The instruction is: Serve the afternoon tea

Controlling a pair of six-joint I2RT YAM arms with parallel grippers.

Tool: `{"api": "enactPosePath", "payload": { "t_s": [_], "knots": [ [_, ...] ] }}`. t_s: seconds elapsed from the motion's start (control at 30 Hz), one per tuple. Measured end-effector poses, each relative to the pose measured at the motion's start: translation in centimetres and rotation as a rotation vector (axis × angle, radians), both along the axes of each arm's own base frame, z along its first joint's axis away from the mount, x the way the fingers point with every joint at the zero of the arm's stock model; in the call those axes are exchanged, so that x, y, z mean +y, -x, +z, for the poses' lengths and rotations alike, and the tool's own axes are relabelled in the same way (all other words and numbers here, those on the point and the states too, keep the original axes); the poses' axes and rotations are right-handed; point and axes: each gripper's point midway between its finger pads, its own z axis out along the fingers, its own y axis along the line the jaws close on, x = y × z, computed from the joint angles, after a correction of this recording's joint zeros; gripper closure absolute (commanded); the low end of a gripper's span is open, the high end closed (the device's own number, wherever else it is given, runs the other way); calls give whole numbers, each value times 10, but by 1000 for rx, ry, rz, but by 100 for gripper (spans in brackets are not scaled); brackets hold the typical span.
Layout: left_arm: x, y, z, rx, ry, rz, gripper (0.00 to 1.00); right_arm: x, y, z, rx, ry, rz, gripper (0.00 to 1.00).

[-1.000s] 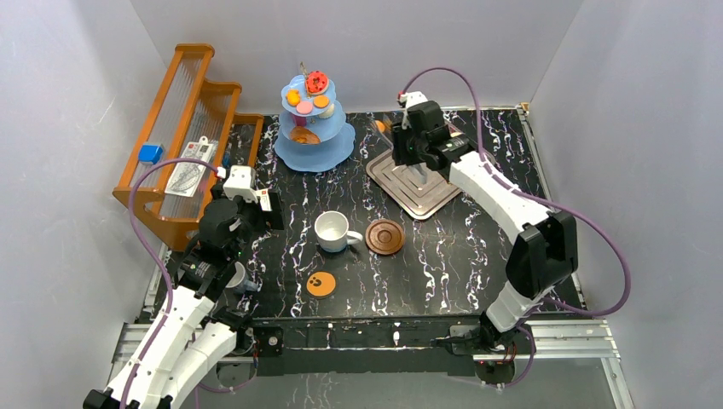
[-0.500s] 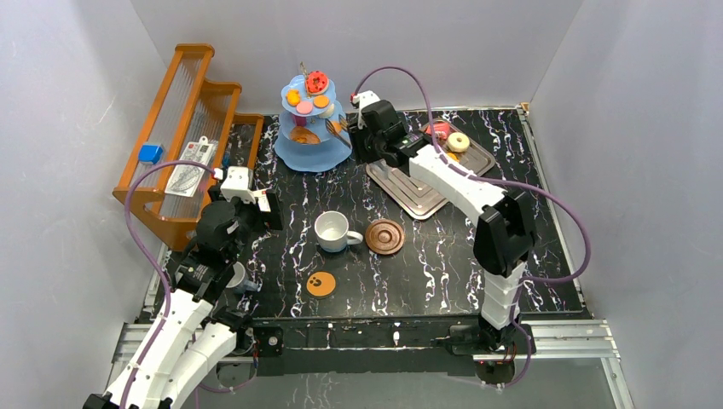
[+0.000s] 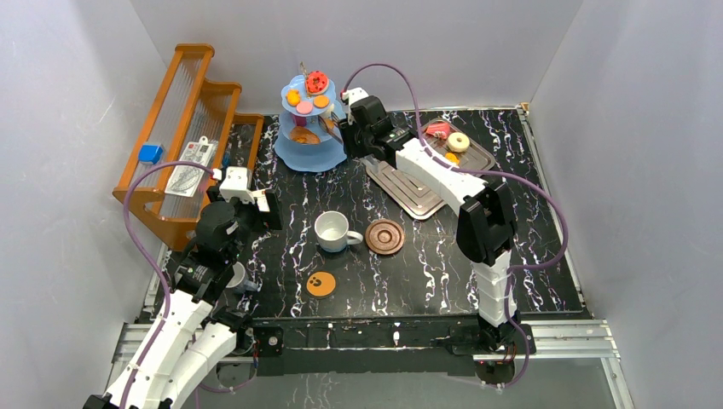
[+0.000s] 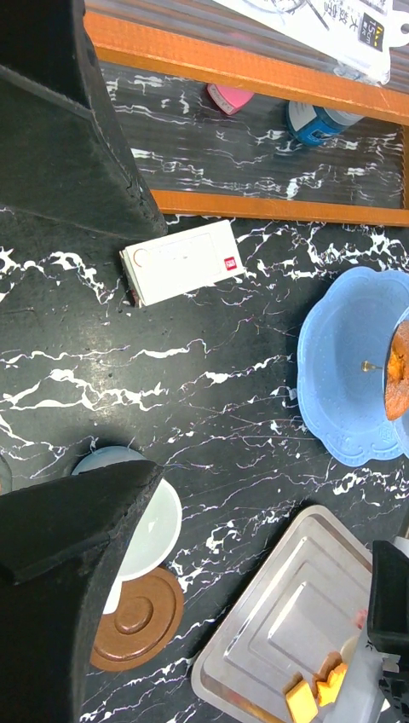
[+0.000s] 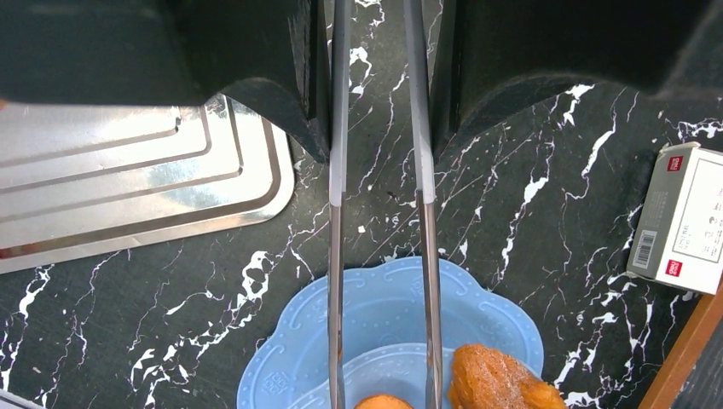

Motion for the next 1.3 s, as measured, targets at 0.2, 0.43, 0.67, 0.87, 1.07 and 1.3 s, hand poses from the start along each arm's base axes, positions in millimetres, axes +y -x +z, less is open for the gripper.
{"api": "enactPosePath", "payload": {
  "t_s": [0.2, 0.43, 0.67, 0.87, 1.07, 1.3],
  "knots": [
    [0, 0, -1, 2, -1, 0, 2, 1, -1, 6, -11, 0, 6, 54],
    [0, 0, -1, 4, -1, 0, 2, 1, 0, 5, -6, -2, 12, 53],
    [0, 0, -1, 4, -1, 0, 2, 3, 2, 5, 0, -8, 20, 49],
    [0, 0, -1, 4, -1, 0, 2, 4, 3, 4, 4, -7, 29, 49],
    [0, 0, -1, 4, -1, 0, 2, 2, 4, 3, 5, 4, 34, 50],
    [0, 0, -1, 4, -1, 0, 2, -14, 17, 14, 7, 27, 23, 51]
  ]
}}
